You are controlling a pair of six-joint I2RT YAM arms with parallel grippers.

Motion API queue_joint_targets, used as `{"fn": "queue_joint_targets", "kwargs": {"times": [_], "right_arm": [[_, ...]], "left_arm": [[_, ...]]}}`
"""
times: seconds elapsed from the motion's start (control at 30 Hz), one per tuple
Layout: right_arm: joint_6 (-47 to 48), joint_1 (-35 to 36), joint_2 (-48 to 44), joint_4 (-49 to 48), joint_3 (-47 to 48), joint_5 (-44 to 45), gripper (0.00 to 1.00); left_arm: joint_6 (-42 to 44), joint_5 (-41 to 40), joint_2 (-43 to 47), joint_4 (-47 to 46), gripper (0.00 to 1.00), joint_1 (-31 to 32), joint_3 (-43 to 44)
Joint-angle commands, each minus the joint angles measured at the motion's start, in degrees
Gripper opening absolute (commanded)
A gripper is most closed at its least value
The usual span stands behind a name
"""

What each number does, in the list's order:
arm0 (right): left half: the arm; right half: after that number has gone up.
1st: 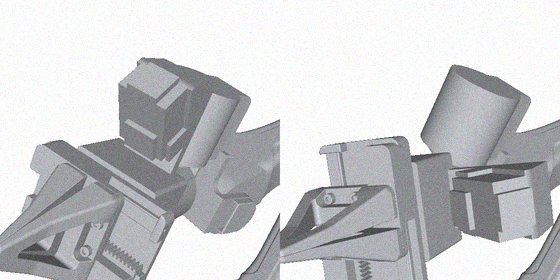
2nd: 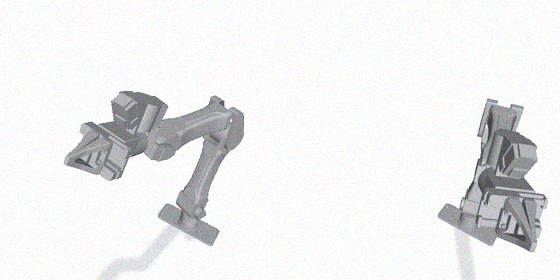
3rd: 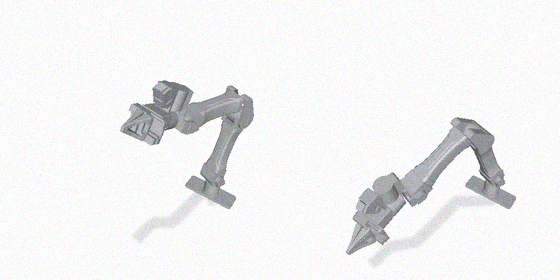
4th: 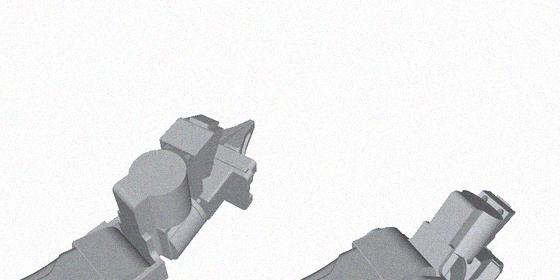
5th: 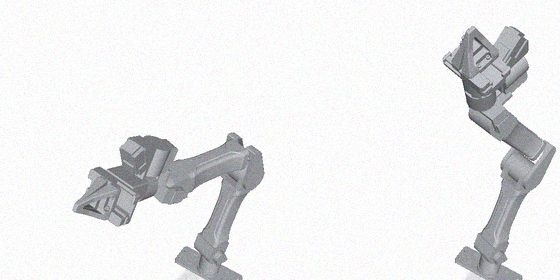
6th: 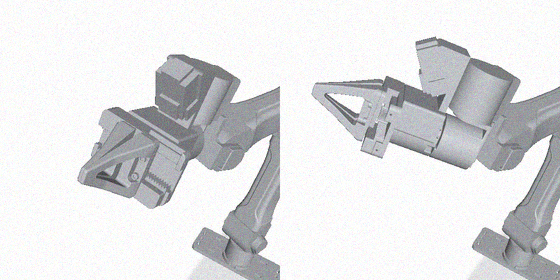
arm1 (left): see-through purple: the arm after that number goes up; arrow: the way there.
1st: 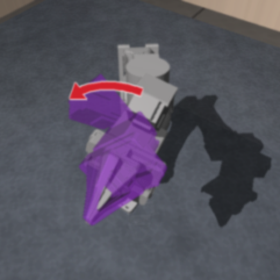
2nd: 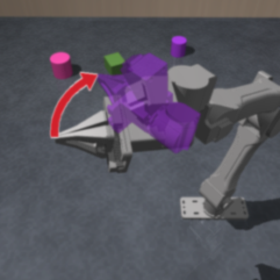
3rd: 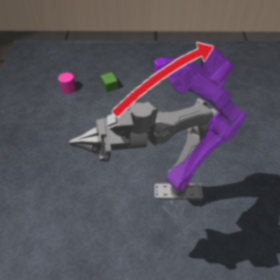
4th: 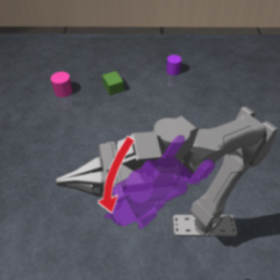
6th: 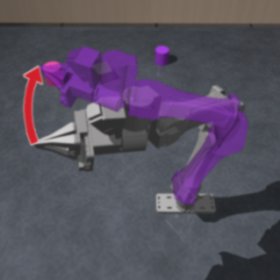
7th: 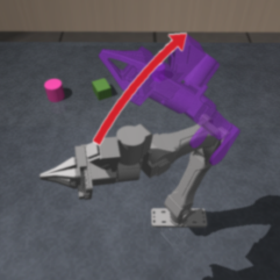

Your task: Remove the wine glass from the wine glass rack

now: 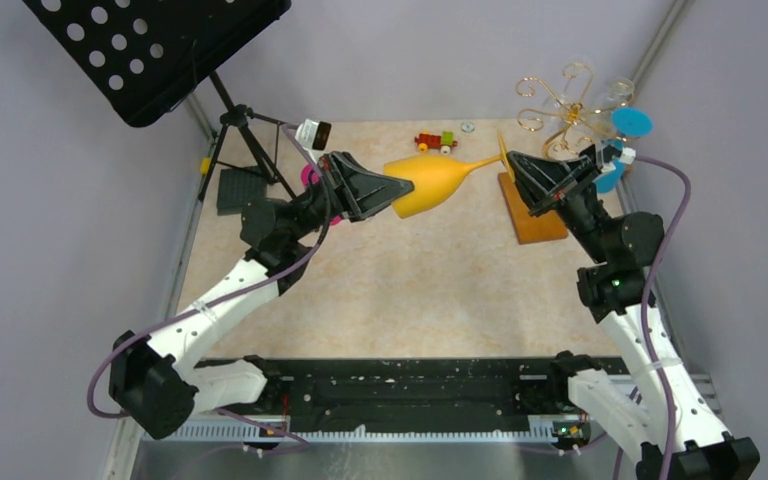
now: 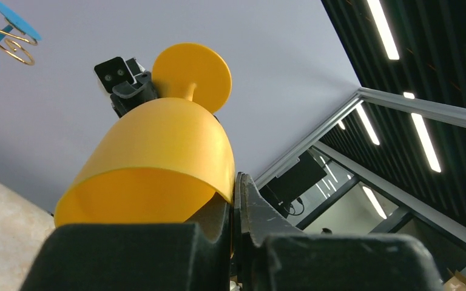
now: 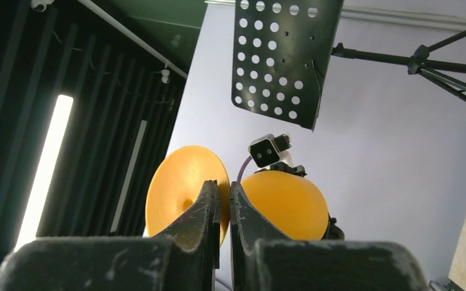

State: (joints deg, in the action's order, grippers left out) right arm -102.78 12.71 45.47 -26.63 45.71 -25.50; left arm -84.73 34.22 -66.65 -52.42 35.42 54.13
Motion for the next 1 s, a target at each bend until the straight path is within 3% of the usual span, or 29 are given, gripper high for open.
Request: {"fn": "queue_joint_targets", "kwargs": {"times": [0.0,0.13,0.27,0.43,0.57,0.73,0.97], "right_arm": [[1.66,0.46,-1.62,0.48,0.24,0.03,0.12],[6.01,0.5,-3.22,7.59,1.77,1.87,0.55],[11.94,0.54,-5.31,17.59,3.24,5.11,0.72],[17.19,0.49,-8.81,27.18,2.29,9.04,0.75],[21.17,0.48,-11.79,36.84,2.48,11.97,0.76],[26.02,0.49,-15.06,45.02,4.76,15.45,0.74],[31.41,0.53,-19.48,53.0,7.99,21.59,0.72]], "left_arm": [[-1.03,1.95,-0.14,-7.47,0.0,0.23,1.75],[-0.21,2.64,-0.45,-7.76,0.0,-0.08,2.36],[5.8,2.78,0.93,-1.25,0.0,-0.89,3.65],[21.14,0.84,2.8,22.39,0.0,-1.16,10.74],[32.55,-5.96,5.04,38.63,0.0,-1.33,14.33],[43.19,-16.14,6.49,55.28,0.0,-1.35,17.72],[52.85,-23.88,2.96,72.96,0.0,-1.4,21.42]]}}
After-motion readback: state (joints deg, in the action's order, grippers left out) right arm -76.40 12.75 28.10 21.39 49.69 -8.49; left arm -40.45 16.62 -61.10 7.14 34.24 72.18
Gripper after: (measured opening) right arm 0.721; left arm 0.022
